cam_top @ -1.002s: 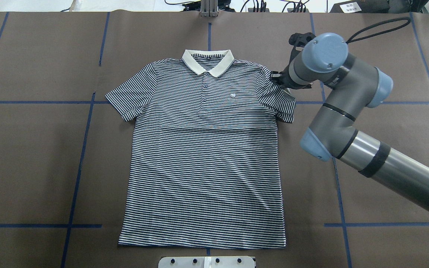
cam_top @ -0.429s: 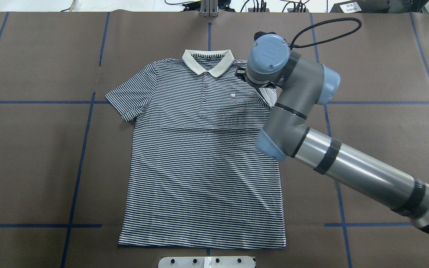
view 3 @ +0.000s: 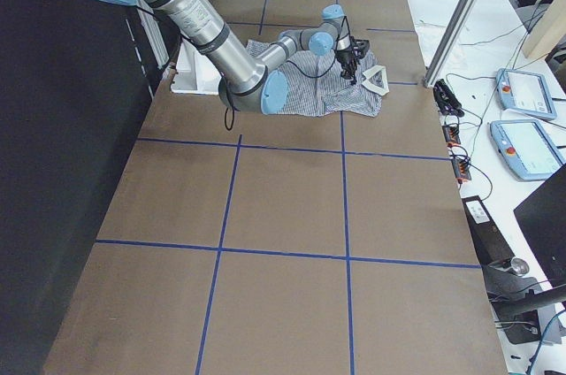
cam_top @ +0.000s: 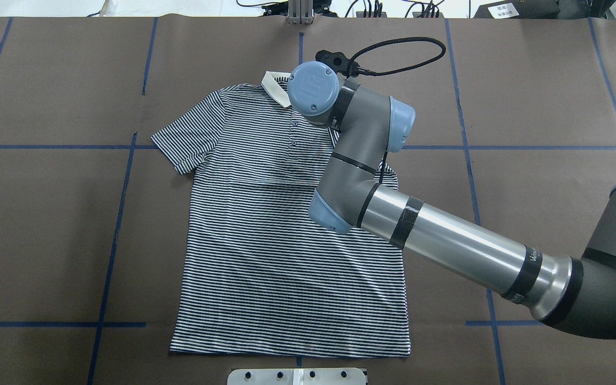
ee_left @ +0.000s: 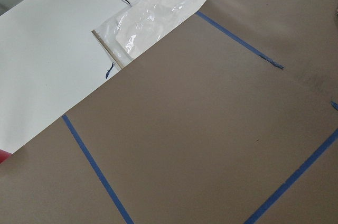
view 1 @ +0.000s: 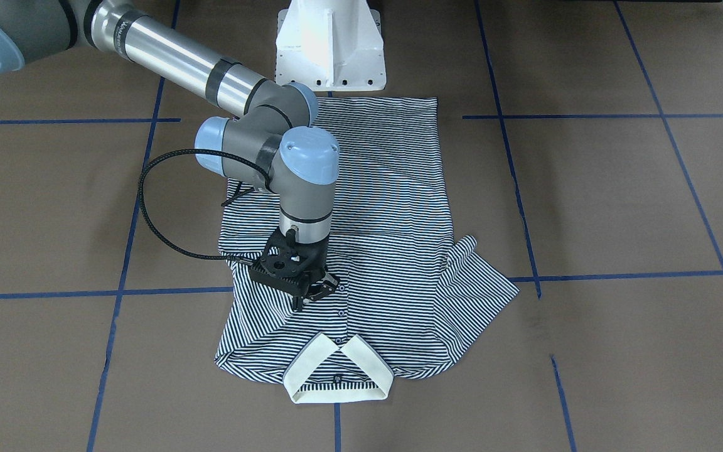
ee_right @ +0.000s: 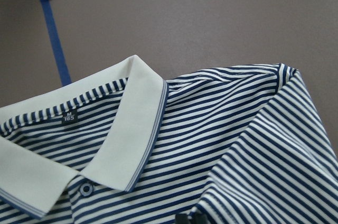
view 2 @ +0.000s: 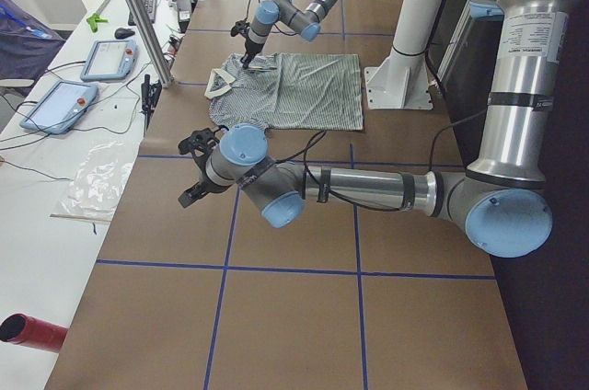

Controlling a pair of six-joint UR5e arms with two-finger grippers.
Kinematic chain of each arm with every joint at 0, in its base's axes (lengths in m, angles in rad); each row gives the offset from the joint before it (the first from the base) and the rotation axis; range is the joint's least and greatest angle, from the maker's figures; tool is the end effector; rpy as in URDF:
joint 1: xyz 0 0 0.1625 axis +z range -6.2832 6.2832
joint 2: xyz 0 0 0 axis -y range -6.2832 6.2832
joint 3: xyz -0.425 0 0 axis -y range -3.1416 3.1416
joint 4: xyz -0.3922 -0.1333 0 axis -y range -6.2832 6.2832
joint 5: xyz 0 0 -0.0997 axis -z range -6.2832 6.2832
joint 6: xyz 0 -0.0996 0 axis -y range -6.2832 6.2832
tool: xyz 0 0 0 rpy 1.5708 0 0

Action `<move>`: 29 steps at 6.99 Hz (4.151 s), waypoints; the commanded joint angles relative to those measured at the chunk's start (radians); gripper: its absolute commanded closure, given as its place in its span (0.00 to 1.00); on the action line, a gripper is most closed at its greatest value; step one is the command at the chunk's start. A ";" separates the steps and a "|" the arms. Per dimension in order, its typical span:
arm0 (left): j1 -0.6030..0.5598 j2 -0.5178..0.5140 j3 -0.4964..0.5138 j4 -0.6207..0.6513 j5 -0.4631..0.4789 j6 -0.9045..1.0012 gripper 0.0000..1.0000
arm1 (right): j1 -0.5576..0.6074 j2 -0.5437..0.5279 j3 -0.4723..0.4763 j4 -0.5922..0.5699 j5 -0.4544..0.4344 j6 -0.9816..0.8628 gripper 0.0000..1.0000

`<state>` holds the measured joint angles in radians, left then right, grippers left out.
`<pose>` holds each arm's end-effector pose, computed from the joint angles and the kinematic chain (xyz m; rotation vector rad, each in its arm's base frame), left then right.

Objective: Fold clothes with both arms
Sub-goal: 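Fold the sleeve inward onto the shirt body, release, raise right gripper, then move the left gripper to the sleeve nearest it and grasp it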

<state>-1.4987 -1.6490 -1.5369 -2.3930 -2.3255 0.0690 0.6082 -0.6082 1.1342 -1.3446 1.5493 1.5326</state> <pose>-0.0256 -0.5481 0.5398 0.8267 0.7106 0.4534 -0.6028 -0.5847 0.2130 0.2618 -0.7163 0.5506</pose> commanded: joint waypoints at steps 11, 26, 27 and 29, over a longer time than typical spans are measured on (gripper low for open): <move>0.517 -0.218 0.027 -0.069 0.343 -0.982 0.19 | 0.728 -0.524 0.225 -0.011 0.779 -1.282 0.00; 0.736 -0.328 0.185 0.015 0.563 -1.137 0.43 | 0.728 -0.591 0.286 -0.011 0.775 -1.283 0.00; 0.736 -0.328 0.185 0.017 0.564 -1.135 0.43 | 0.728 -0.594 0.288 -0.011 0.775 -1.283 0.00; 0.738 -0.330 0.190 0.020 0.577 -1.135 0.46 | 0.728 -0.608 0.302 -0.011 0.775 -1.283 0.00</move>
<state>-0.7620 -1.9778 -1.3500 -2.3742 -1.7529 -1.0664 1.3367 -1.2075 1.4268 -1.3560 2.3246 0.2500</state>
